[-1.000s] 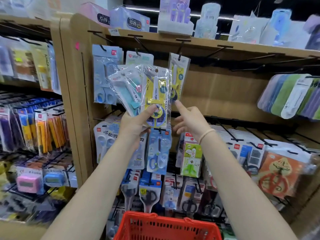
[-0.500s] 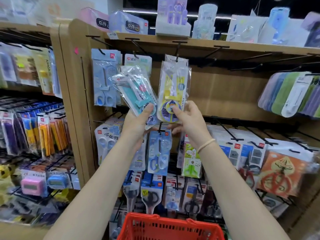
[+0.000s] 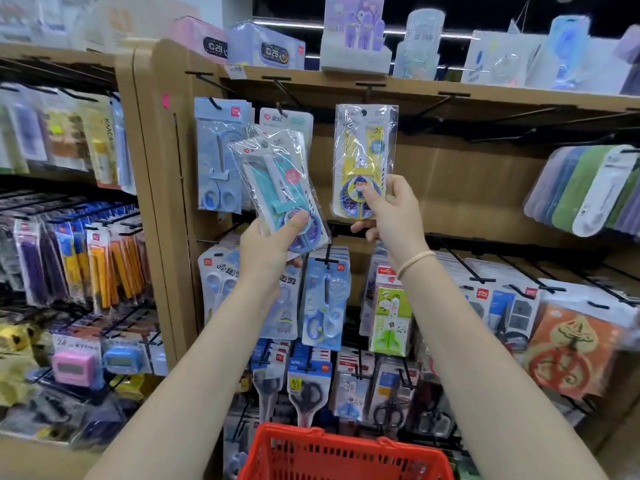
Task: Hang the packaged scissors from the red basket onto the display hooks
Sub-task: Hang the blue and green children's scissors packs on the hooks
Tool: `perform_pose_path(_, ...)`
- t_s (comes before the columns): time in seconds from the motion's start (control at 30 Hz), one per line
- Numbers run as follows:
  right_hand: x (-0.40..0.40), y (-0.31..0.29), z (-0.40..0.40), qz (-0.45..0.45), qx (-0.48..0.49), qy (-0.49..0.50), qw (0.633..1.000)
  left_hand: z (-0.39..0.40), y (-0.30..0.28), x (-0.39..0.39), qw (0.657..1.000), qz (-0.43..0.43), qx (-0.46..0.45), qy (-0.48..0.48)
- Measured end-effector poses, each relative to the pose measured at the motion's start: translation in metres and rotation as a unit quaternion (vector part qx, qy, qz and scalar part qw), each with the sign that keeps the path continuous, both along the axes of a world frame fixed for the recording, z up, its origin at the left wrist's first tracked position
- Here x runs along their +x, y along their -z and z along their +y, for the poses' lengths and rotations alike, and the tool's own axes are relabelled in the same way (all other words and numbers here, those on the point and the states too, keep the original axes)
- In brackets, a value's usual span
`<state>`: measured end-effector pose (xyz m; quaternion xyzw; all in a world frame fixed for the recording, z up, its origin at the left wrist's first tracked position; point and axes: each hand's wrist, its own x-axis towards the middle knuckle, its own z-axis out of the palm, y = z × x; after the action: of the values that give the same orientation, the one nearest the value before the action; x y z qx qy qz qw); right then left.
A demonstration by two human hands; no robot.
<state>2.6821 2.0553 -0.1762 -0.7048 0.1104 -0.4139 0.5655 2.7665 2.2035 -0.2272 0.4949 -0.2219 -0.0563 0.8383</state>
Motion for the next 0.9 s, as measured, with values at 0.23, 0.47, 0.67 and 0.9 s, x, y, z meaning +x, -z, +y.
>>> perform_pose_path(0.23,0.001,-0.009,0.001,-0.01,0.004,0.011,1.0,0.0,0.004,0.0,1.0,-0.012,0.011,0.019)
perform_pose_path(0.47,0.0,-0.007,-0.001,-0.002,0.005,0.015,1.0,-0.003,0.0,-0.004,1.0,-0.008,0.02,0.021)
perform_pose_path(0.67,0.006,-0.002,-0.005,0.046,0.069,-0.012,0.997,-0.007,-0.007,-0.009,0.999,0.001,0.022,0.041)
perform_pose_path(0.9,-0.006,0.024,-0.009,0.102,0.101,-0.017,0.99,-0.015,-0.003,-0.007,0.999,-0.007,-0.002,0.048)
